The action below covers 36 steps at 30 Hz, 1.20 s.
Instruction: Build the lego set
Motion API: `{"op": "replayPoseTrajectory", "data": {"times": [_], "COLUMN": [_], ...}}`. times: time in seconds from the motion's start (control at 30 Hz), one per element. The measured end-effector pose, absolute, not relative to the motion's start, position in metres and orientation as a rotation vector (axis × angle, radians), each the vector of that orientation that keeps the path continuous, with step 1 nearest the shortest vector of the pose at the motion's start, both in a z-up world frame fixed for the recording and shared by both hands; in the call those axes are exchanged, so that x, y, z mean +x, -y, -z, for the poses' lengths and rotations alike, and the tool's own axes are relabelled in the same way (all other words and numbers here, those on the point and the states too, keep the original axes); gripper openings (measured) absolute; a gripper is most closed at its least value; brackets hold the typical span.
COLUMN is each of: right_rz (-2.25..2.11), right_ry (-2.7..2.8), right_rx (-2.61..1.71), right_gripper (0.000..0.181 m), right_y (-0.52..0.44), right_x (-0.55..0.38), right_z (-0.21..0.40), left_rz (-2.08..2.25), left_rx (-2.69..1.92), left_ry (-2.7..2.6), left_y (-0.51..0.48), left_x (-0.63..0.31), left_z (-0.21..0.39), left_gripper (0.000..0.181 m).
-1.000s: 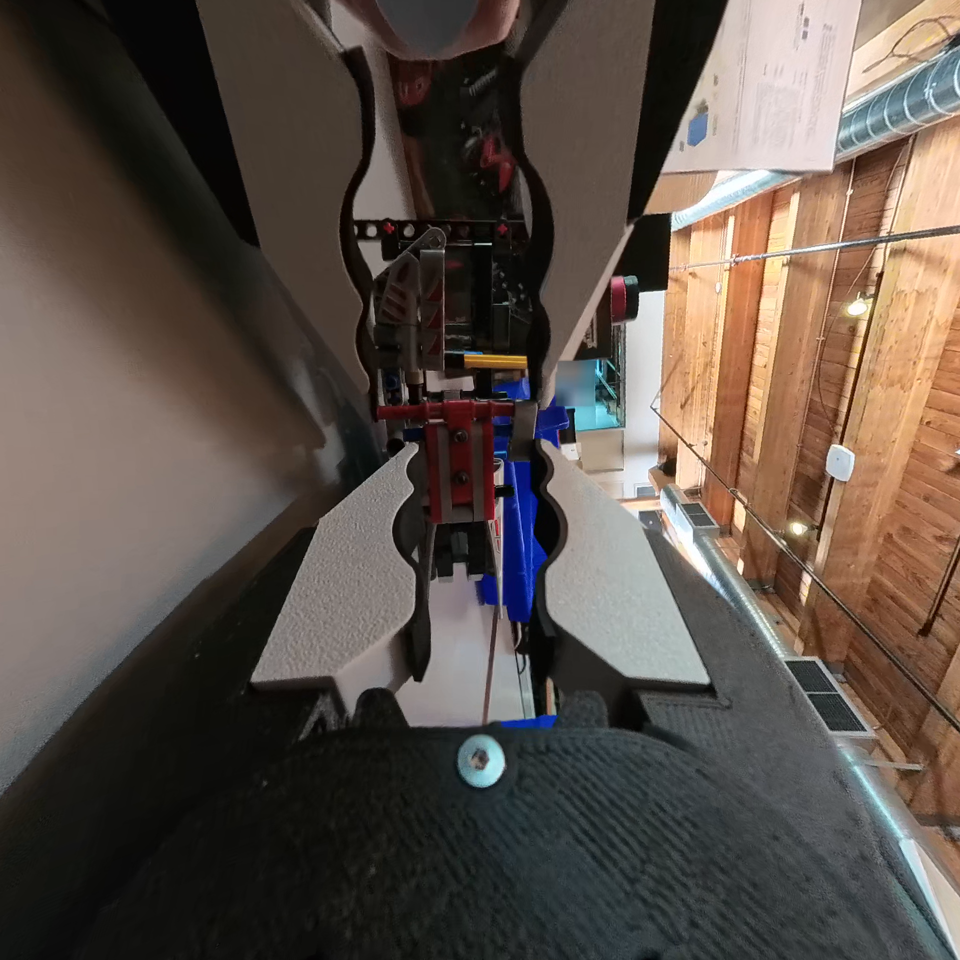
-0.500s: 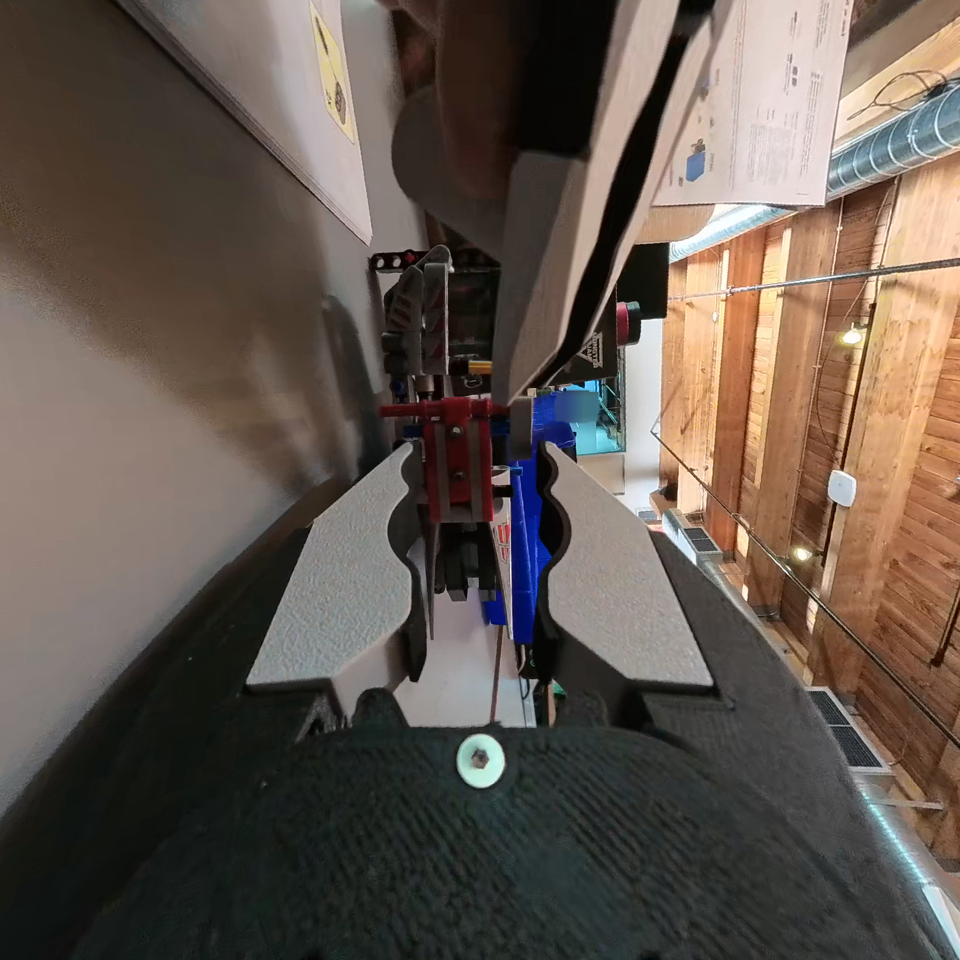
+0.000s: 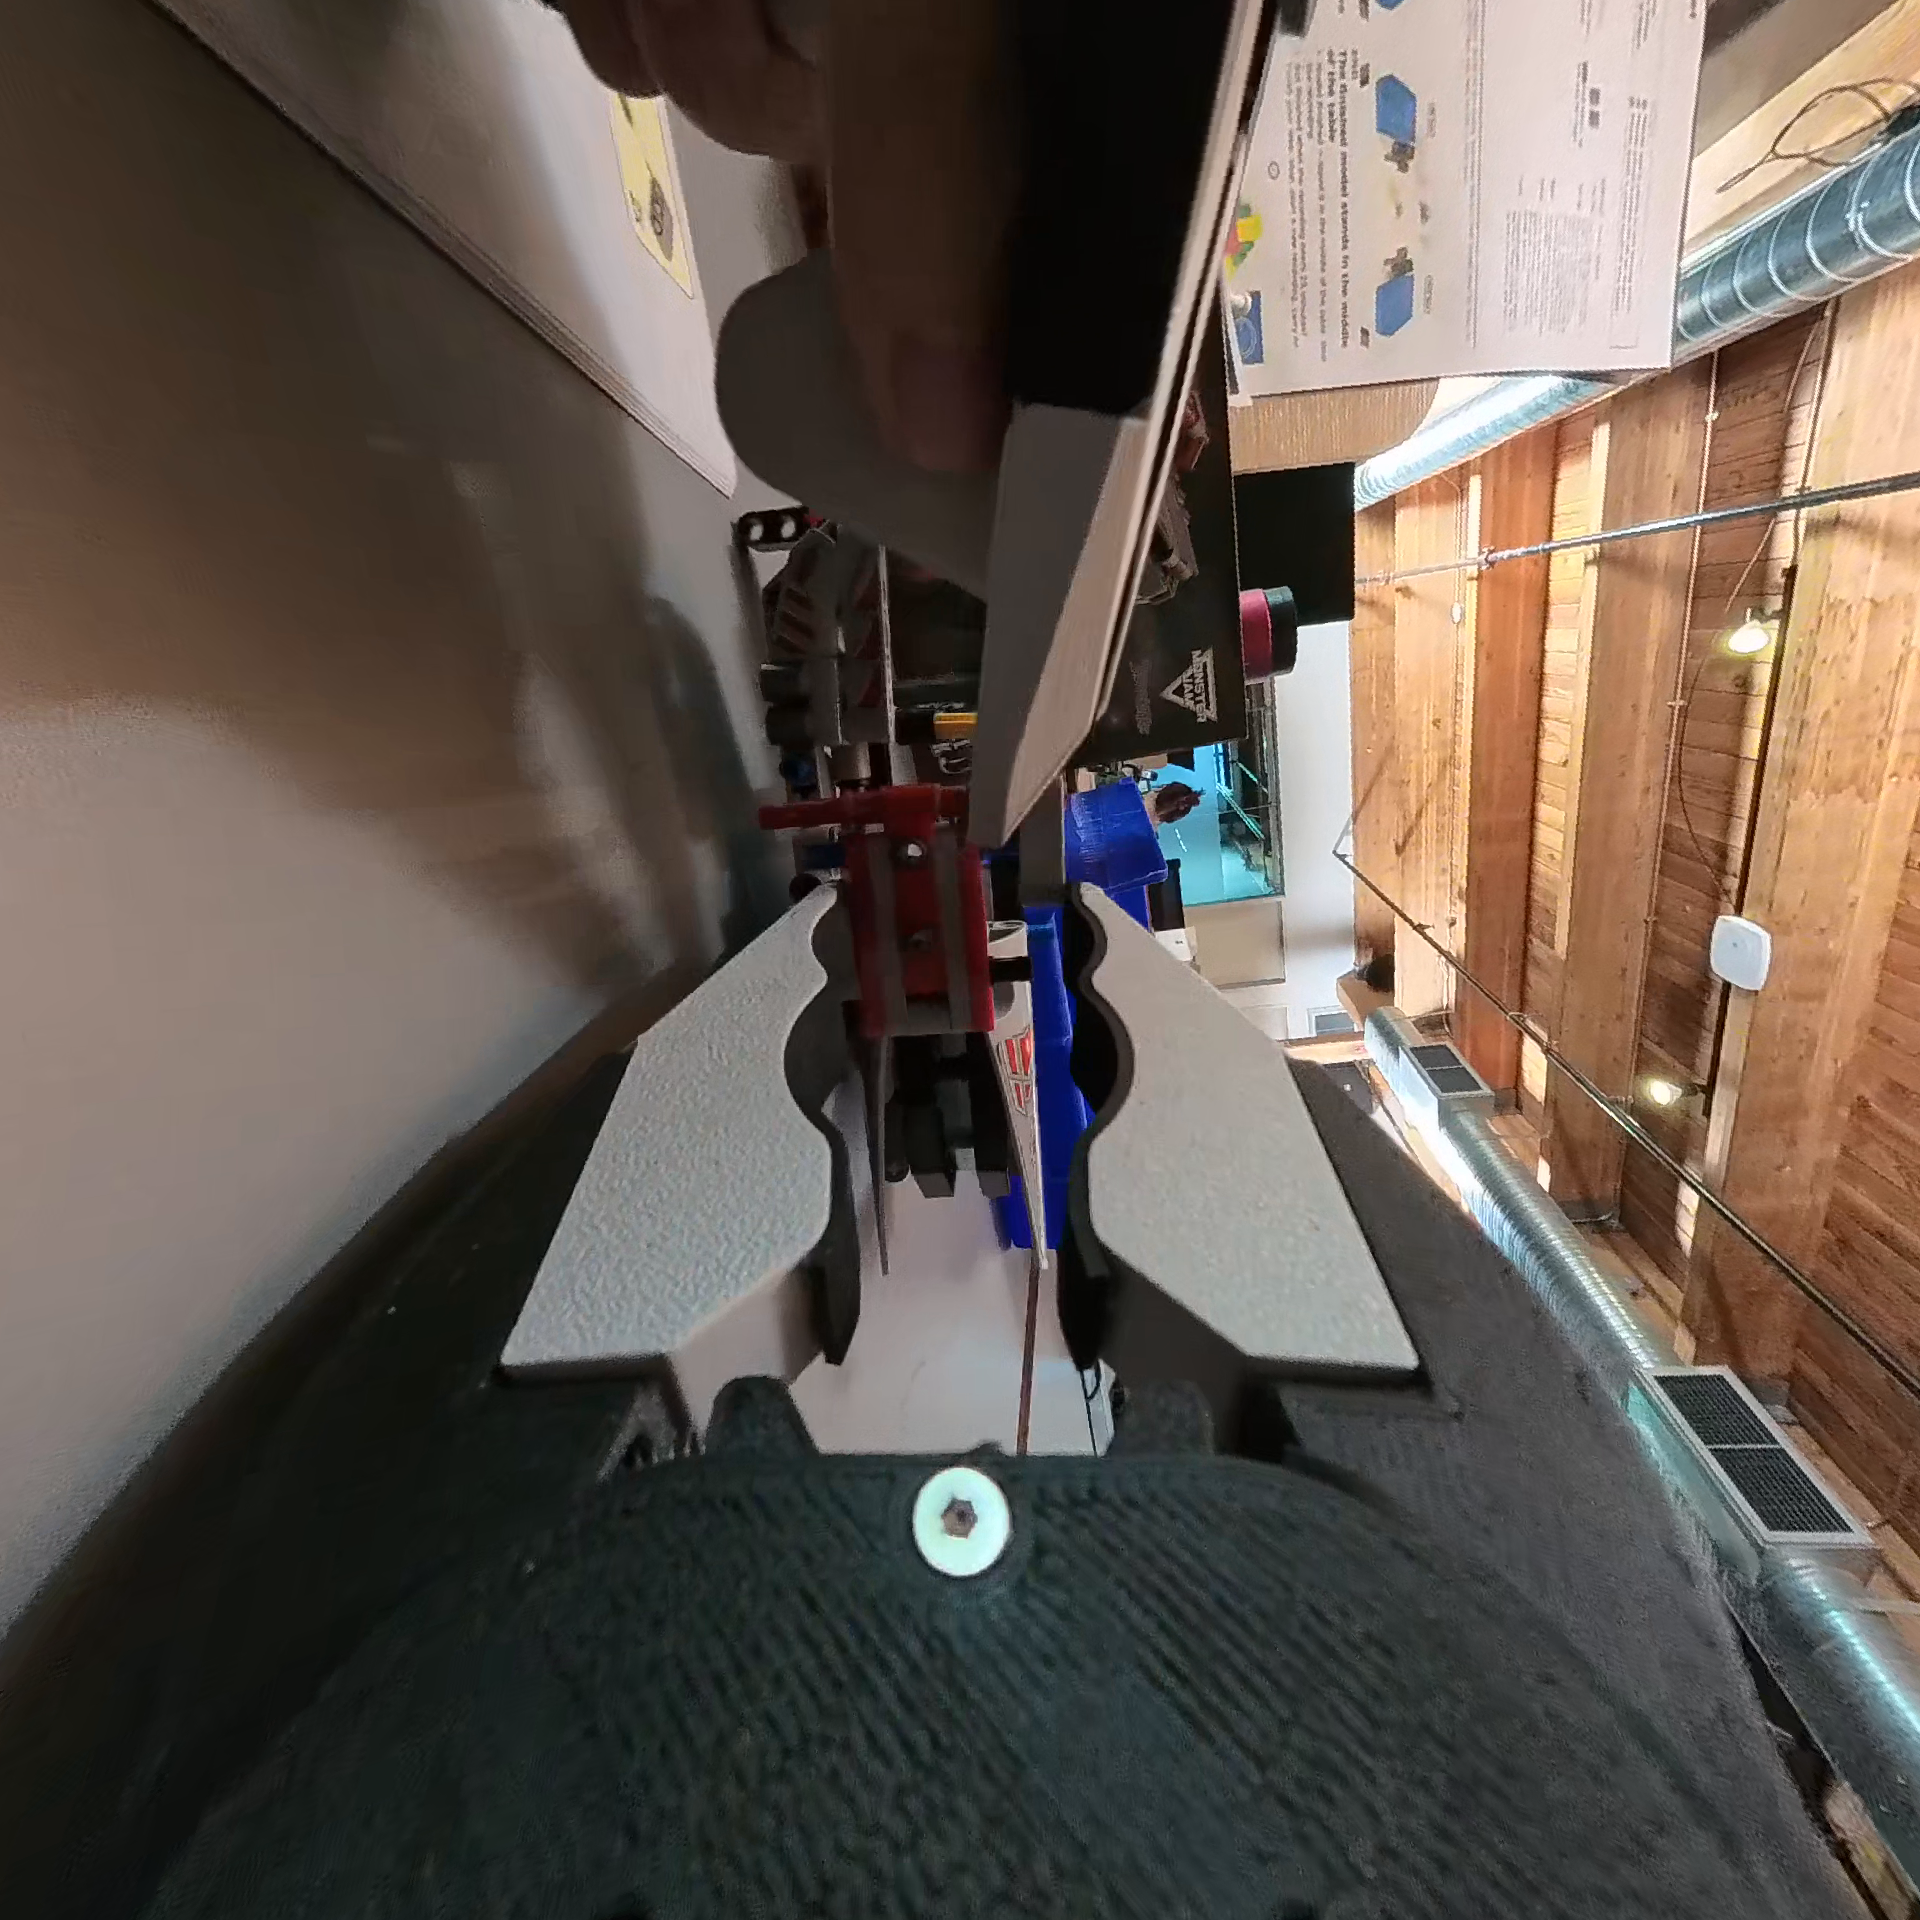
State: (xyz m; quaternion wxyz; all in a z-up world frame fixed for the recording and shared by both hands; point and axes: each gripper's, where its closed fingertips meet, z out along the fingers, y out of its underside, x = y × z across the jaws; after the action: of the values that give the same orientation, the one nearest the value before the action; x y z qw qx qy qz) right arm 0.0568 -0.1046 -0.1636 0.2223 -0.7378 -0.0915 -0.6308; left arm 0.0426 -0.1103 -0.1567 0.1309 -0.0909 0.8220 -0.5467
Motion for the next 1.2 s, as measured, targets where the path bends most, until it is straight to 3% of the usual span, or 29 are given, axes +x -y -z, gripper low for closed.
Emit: {"op": "replayPoseTrajectory", "data": {"times": [0.83, 0.97, 1.03, 1.2], "right_rz": [1.787, 1.867, 1.831, 1.914], "right_ry": [0.308, 0.298, 0.315, 0.382], "right_rx": [-2.090, -2.062, -2.092, -2.077], "right_gripper": [0.038, 0.053, 0.040, 0.041], "right_y": [0.101, 0.100, 0.098, 0.094], "right_x": [0.057, 0.065, 0.067, 0.070], "right_z": [0.166, 0.159, 0.166, 0.163], "left_rz": [1.791, 1.805, 1.815, 1.850], "left_rx": [-0.449, -0.460, -0.468, -0.511], "left_ry": [-2.553, -2.562, -2.563, -2.562], "left_y": [0.110, 0.111, 0.111, 0.109], "left_x": [0.039, 0.040, 0.040, 0.043], "left_z": [0.158, 0.157, 0.157, 0.155], "left_gripper": [0.005, 0.005, 0.005, 0.005]}}
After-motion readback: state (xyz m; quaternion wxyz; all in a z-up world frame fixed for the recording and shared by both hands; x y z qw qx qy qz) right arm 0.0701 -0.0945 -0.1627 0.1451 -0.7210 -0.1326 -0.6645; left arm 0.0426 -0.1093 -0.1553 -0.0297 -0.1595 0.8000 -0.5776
